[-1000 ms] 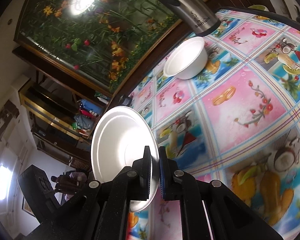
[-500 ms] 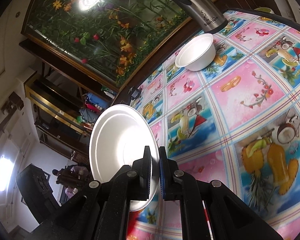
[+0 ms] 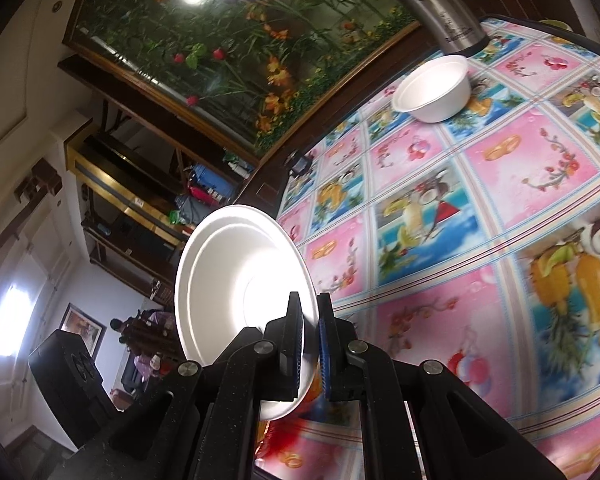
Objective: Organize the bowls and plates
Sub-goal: 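Lift and carry the white bowl with the right tool toward the stack, then lower the white bowl over the red and beige stack with the right tool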
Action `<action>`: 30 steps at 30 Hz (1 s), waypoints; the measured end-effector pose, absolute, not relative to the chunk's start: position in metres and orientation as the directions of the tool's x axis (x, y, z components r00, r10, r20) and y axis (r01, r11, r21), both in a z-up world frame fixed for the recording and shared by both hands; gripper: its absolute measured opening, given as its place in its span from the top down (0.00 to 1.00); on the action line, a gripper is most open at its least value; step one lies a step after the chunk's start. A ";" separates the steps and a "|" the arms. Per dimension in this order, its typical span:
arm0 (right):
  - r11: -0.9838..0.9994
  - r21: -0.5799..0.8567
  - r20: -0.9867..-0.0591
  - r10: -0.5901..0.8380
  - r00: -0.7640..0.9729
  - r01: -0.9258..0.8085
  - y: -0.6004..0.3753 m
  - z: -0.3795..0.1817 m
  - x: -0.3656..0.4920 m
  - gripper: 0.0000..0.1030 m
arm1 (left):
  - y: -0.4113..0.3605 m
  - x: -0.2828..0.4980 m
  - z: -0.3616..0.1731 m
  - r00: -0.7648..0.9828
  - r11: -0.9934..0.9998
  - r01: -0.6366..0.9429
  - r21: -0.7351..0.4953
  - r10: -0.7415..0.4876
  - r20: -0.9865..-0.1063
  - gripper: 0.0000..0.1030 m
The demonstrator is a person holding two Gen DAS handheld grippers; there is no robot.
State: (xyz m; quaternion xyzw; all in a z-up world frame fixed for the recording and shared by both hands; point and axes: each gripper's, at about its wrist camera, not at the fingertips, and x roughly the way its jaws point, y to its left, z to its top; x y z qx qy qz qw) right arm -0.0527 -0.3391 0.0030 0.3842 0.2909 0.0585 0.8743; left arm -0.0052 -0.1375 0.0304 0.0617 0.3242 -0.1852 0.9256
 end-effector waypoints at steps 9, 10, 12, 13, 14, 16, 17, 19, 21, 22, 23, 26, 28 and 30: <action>0.721 0.689 -0.472 0.378 0.796 0.067 -0.298 0.004 -0.038 0.93 | -0.100 -0.004 0.028 0.752 0.947 0.323 0.004 -0.254 -0.609 0.82; 0.723 0.688 -0.474 0.384 0.792 0.062 -0.294 0.004 -0.036 0.93 | -0.096 -0.004 0.028 0.753 0.949 0.315 0.003 -0.248 -0.610 0.82; 0.726 0.686 -0.478 0.394 0.785 0.053 -0.285 0.003 -0.033 0.93 | -0.088 -0.002 0.026 0.755 0.954 0.301 0.003 -0.237 -0.611 0.82; 0.727 0.685 -0.480 0.399 0.781 0.050 -0.282 0.002 -0.032 0.93 | -0.083 -0.002 0.026 0.758 0.956 0.292 0.005 -0.229 -0.610 0.82; 0.728 0.684 -0.483 0.408 0.775 0.043 -0.276 0.001 -0.030 0.93 | -0.079 -0.002 0.025 0.761 0.958 0.286 0.007 -0.223 -0.610 0.82; 0.730 0.683 -0.487 0.420 0.766 0.034 -0.267 -0.002 -0.027 0.93 | -0.071 -0.002 0.024 0.763 0.963 0.270 0.010 -0.208 -0.612 0.82; 0.731 0.682 -0.490 0.427 0.760 0.029 -0.263 -0.003 -0.026 0.93 | -0.068 -0.002 0.023 0.765 0.964 0.264 0.011 -0.202 -0.612 0.82; 0.732 0.681 -0.495 0.441 0.749 0.019 -0.253 -0.006 -0.022 0.93 | -0.062 -0.002 0.022 0.767 0.968 0.250 0.012 -0.191 -0.613 0.82; 0.733 0.680 -0.499 0.451 0.740 0.011 -0.246 -0.007 -0.020 0.93 | -0.057 -0.002 0.020 0.768 0.971 0.240 0.012 -0.182 -0.615 0.82; 0.734 0.679 -0.501 0.456 0.736 0.008 -0.242 -0.008 -0.019 0.93 | -0.054 -0.001 0.019 0.768 0.972 0.235 0.014 -0.177 -0.615 0.82; 0.734 0.679 -0.504 0.462 0.729 0.004 -0.238 -0.010 -0.018 0.93 | -0.051 -0.002 0.018 0.769 0.973 0.231 0.014 -0.173 -0.615 0.82; 0.730 0.683 -0.509 0.478 0.716 -0.002 -0.230 -0.012 -0.016 0.93 | -0.045 -0.003 0.016 0.768 0.975 0.220 0.013 -0.165 -0.619 0.82; 0.732 0.681 -0.515 0.483 0.708 -0.004 -0.224 -0.014 -0.015 0.93 | -0.043 -0.003 0.014 0.767 0.977 0.213 0.014 -0.158 -0.622 0.82; 0.732 0.681 -0.520 0.489 0.701 -0.005 -0.221 -0.016 -0.014 0.93 | -0.043 -0.004 0.014 0.767 0.978 0.209 0.017 -0.153 -0.624 0.82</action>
